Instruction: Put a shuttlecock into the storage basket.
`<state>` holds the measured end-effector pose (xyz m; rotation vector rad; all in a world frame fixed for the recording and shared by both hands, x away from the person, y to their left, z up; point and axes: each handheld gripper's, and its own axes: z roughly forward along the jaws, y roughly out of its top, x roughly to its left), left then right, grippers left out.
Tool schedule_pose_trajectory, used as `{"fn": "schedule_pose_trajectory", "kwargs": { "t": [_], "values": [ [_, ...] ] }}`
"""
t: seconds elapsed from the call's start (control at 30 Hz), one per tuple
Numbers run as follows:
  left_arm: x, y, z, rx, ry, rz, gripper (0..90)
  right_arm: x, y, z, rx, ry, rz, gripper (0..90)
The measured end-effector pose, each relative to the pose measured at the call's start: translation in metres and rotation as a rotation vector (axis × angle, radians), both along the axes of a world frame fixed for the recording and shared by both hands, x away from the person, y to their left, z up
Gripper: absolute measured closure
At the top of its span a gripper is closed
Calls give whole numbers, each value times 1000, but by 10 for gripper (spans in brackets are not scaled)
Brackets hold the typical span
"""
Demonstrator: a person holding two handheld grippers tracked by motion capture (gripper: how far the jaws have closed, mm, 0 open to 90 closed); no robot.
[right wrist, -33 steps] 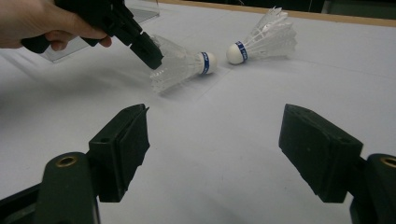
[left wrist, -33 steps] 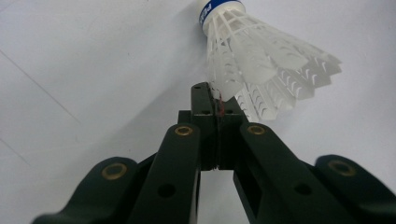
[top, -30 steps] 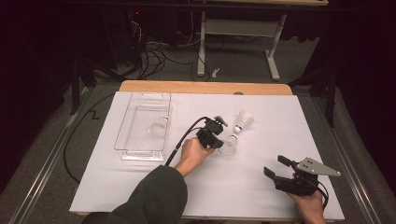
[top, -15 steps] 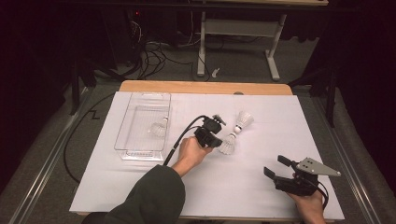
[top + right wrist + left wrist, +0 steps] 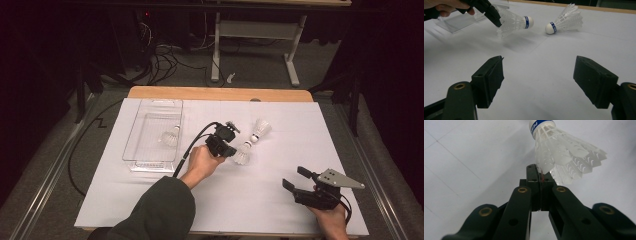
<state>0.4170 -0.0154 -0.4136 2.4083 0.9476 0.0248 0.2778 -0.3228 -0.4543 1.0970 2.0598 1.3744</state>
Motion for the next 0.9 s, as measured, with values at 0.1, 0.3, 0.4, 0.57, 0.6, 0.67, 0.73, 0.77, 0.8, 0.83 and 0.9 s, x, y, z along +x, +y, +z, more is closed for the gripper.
{"fn": "schedule_pose_trajectory", "kwargs": {
  "t": [0.1,0.3,0.4,0.57,0.6,0.67,0.73,0.77,0.8,0.83,0.9],
  "values": [
    [0,3,2,0,-3,4,899,0,0,0,0,0,0,245],
    [-3,7,8,-9,-11,-3,899,0,0,0,0,-1,0,246],
    [-4,11,11,-10,-13,-5,899,0,0,0,0,-1,-1,246],
    [-5,17,15,-17,-19,2,899,0,0,0,-1,-2,0,245],
    [-5,17,15,-18,-20,1,899,0,0,0,0,-2,-1,245],
    [-6,19,17,-20,-22,-2,899,0,0,0,-1,-2,0,246],
    [-7,20,19,-20,-25,-3,899,0,0,0,-1,0,-1,246],
    [-7,21,20,-19,-26,-5,899,0,0,0,-1,-1,-1,245],
    [-8,22,20,-20,-27,-2,899,0,0,0,-1,-1,0,245],
    [-8,23,21,-19,-28,-3,899,0,0,0,-1,-2,0,245],
    [-9,25,23,-22,-29,-3,899,0,0,0,-1,-2,0,246]
  ]
}}
